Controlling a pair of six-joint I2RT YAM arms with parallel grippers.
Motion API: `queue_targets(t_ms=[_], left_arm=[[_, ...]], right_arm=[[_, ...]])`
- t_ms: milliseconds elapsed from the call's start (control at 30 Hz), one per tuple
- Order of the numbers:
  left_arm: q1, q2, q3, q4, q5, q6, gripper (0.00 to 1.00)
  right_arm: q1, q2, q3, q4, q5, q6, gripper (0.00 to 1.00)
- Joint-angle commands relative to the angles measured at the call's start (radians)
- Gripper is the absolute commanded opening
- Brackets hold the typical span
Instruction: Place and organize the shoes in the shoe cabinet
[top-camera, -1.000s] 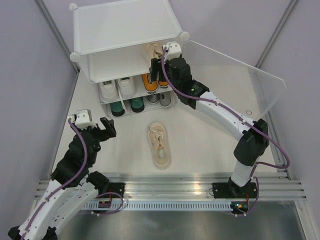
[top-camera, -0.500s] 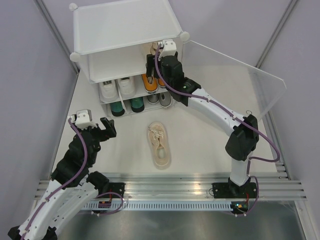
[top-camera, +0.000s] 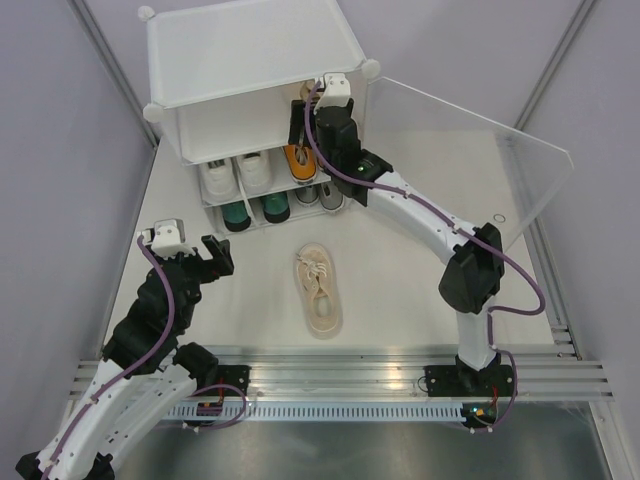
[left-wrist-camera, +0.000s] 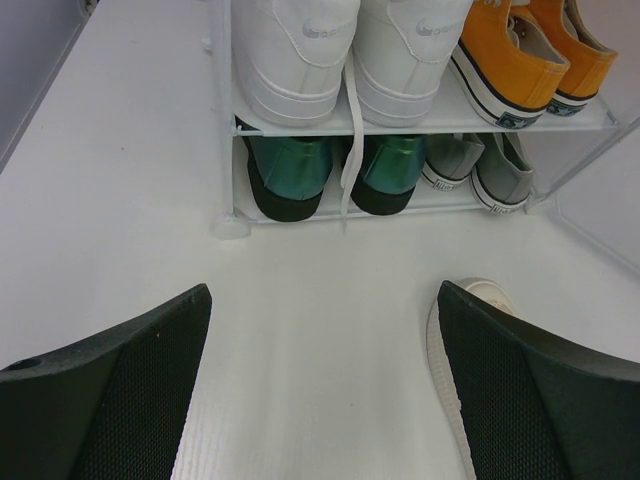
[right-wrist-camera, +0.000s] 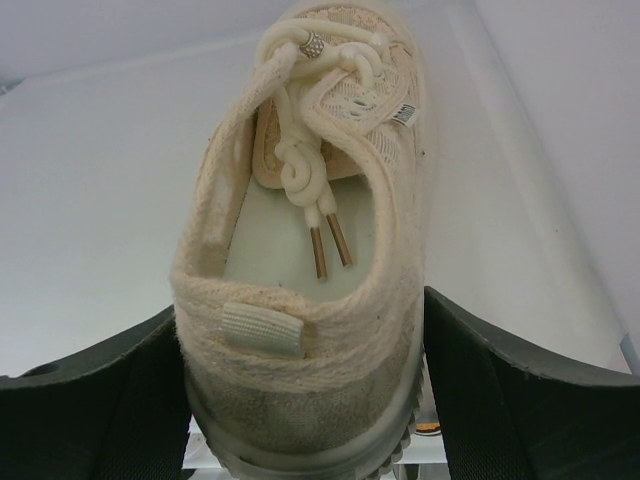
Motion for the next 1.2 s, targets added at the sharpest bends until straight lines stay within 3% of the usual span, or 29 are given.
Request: queue_targets(t_ms=[0,567,1167], left_arm=[[0.006,0.002,-0.004,0.040,0.016,0.033,0.96],[0.004,0.002,-0.004,0.042,0.016,0.034,0.96],[0.006,0.007,-0.006,0.043,0.016,0.037,0.96]], right_arm=[[-0.043,0.037,0.055,0.029,0.022,0.016,0.11],[-0.046,0.013,0.075,0.142,-0.081,-0.159,0.15],[-0.056,0.116,0.127,0.179,-0.064,-0.167,0.13]])
